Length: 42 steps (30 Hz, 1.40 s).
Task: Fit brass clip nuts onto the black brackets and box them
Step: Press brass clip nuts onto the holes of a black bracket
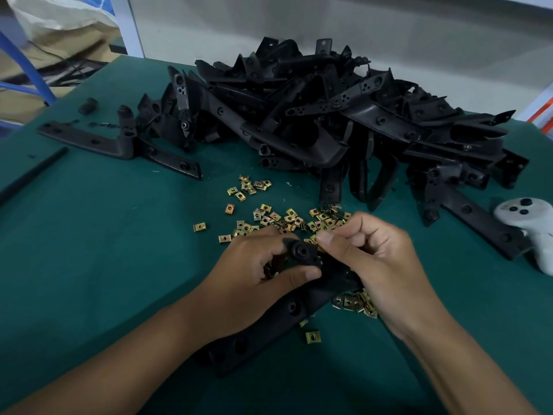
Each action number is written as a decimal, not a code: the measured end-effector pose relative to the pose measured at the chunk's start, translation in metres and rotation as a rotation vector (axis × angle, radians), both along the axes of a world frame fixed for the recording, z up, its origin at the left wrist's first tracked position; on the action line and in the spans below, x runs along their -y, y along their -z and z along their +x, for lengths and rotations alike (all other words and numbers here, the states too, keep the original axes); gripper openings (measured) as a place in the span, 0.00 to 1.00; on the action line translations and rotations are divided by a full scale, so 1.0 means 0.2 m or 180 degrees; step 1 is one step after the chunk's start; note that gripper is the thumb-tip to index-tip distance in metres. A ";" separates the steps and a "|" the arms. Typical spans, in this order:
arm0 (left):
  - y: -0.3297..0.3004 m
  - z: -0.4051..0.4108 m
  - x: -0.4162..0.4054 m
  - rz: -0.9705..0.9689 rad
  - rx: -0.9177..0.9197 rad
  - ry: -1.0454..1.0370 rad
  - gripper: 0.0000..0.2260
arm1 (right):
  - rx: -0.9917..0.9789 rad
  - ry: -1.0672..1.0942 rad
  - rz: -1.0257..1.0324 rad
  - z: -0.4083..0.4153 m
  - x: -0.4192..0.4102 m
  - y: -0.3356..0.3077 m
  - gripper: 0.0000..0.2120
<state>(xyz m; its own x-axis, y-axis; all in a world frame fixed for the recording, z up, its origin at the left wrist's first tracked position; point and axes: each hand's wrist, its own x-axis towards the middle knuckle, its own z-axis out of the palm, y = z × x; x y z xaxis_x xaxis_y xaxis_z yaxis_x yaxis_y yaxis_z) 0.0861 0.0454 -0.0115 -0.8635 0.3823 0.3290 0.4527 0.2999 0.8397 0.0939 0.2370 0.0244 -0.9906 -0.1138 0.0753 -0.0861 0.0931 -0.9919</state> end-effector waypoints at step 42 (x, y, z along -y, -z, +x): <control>-0.01 -0.03 0.04 0.1217 0.0636 -0.0263 0.11 | 0.1054 0.0236 -0.2136 -0.12 -0.07 0.06 0.25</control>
<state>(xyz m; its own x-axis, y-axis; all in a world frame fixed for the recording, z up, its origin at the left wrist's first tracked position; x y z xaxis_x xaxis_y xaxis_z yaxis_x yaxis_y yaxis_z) 0.0799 0.0366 -0.0101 -0.9471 0.1924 0.2569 0.2578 -0.0210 0.9660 0.0691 0.2515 0.0119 -0.9769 -0.0805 -0.1982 0.2095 -0.5468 -0.8106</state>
